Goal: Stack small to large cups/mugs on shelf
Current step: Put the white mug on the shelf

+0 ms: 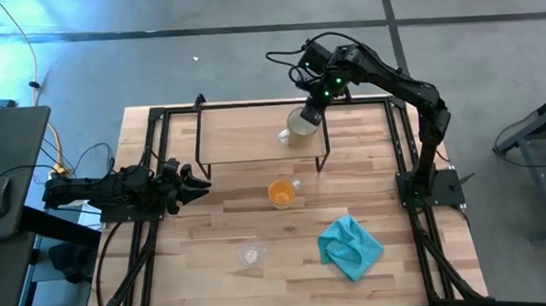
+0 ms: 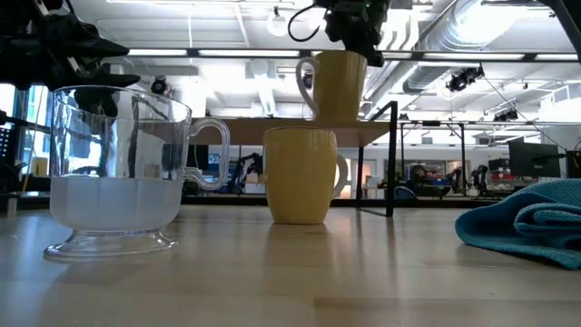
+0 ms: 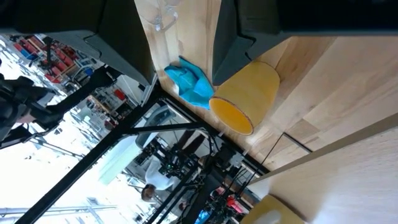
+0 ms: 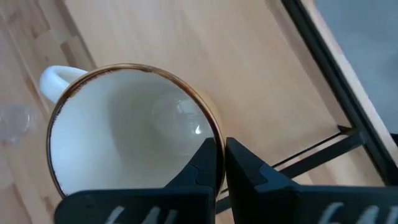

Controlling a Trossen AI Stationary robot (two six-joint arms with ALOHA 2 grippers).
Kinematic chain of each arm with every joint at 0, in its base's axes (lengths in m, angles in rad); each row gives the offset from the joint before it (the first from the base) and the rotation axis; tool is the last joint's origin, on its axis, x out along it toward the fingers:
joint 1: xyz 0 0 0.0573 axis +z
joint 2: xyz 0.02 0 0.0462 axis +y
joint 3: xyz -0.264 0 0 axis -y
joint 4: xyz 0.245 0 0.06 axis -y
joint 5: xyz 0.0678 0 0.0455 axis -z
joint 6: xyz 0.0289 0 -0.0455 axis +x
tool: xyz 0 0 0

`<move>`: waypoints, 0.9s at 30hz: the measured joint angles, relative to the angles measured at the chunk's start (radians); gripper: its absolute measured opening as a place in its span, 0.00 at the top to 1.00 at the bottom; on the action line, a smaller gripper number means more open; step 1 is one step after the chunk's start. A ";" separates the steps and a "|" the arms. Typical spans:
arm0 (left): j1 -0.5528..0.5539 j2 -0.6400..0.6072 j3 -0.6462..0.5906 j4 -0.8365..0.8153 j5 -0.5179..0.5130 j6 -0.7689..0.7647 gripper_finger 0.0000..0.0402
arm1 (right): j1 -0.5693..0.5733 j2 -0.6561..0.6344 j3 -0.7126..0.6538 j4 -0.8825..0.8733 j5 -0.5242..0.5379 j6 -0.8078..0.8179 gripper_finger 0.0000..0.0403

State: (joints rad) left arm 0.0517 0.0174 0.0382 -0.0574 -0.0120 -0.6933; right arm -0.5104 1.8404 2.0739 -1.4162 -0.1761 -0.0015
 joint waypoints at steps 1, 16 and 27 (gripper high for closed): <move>0.000 0.000 0.000 0.000 0.000 0.000 0.62 | 0.005 0.000 0.000 -0.005 0.000 -0.003 1.00; 0.000 0.000 0.000 0.000 0.000 -0.018 0.62 | 0.014 -0.001 0.000 -0.004 0.036 0.002 1.00; 0.000 0.000 0.000 0.000 0.000 -0.019 0.62 | 0.013 -0.001 0.000 0.035 0.041 0.031 0.95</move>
State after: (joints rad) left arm 0.0517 0.0174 0.0381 -0.0574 -0.0116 -0.7120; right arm -0.4973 1.8393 2.0739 -1.3815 -0.1349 0.0296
